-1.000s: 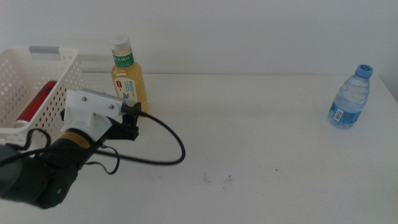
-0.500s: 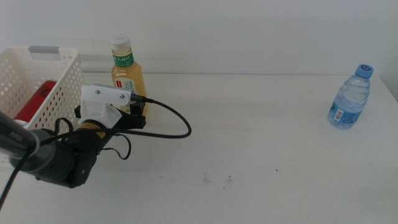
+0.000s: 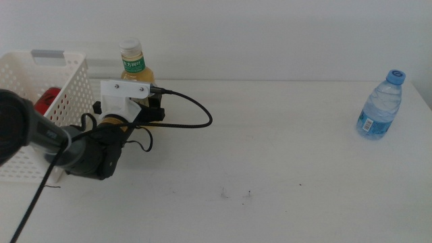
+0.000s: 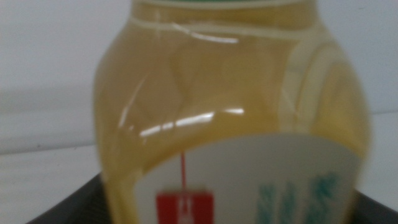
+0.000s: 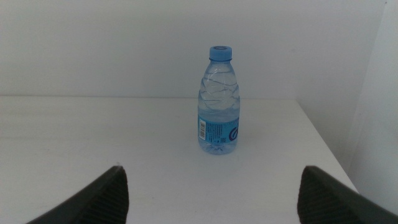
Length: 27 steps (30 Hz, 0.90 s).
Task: Use arms to grab the bottles and put them into the dustbin to the left of the table.
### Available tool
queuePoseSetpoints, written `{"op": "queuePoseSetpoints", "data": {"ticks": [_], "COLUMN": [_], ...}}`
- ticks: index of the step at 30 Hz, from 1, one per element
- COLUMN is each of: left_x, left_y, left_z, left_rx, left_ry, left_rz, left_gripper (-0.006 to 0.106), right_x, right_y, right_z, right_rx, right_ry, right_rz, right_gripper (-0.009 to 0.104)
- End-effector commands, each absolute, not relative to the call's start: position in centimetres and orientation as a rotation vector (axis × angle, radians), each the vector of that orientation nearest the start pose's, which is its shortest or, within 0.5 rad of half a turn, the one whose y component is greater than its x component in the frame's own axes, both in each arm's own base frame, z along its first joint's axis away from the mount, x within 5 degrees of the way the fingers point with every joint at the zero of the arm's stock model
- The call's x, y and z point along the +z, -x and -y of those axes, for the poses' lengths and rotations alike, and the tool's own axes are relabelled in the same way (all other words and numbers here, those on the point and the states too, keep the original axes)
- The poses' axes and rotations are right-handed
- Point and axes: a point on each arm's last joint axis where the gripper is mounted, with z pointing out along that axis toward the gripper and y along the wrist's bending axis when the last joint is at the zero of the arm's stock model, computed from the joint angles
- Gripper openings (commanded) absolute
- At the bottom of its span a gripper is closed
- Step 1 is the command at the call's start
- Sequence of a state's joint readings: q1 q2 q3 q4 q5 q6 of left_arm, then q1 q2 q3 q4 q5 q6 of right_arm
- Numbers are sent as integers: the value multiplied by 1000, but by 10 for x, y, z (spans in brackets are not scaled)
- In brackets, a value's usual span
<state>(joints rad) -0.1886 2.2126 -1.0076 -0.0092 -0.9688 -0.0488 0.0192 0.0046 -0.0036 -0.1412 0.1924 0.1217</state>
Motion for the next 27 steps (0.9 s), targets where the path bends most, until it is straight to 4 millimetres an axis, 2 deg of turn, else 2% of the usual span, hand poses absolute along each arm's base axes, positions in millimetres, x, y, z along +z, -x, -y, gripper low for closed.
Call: {"op": "queuePoseSetpoints", "data": {"ticks": [1, 4, 7, 9, 12, 14, 16, 18, 19, 21, 24, 27], "left_x": [95, 91, 91, 89, 84, 92, 108, 134, 144, 173, 217, 252], "left_y": [-420, -428, -432, -432, -431, -428, -420, -408, -402, -388, -368, -351], "left_z": [79, 80, 81, 81, 81, 83, 85, 87, 88, 90, 92, 90], "left_rx": [-172, -169, -133, -152, -219, -227, -226, -210, -193, -157, -137, -131], "left_ry": [-89, -83, -126, -104, -28, -68, -151, -229, -258, -284, -292, -282], "left_rz": [-1715, -1712, -1718, -1747, -1817, -1840, -1883, -1953, -2001, -2090, -2120, -2111], "left_gripper": [94, 92, 83, 72, 48, 30, 16, 2, -2, -2, -2, -2], "right_x": [197, 197, 197, 197, 197, 197, 197, 197, 197, 197, 197, 197], "right_y": [-56, -56, -56, -56, -56, -56, -56, -56, -56, -56, -56, -56], "right_z": [2, 2, 2, 2, 2, 2, 2, 2, 2, 2, 2, 2], "right_rx": [-41, -41, -41, -41, -41, -41, -41, -41, -41, -41, -41, -41], "right_ry": [16, 16, 16, 16, 16, 16, 16, 16, 16, 16, 16, 16], "right_rz": [-1662, -1662, -1662, -1662, -1662, -1662, -1662, -1662, -1662, -1662, -1662, -1662], "right_gripper": [92, 92, 92, 92, 92, 92, 92, 92, 92, 92, 92, 92]}}
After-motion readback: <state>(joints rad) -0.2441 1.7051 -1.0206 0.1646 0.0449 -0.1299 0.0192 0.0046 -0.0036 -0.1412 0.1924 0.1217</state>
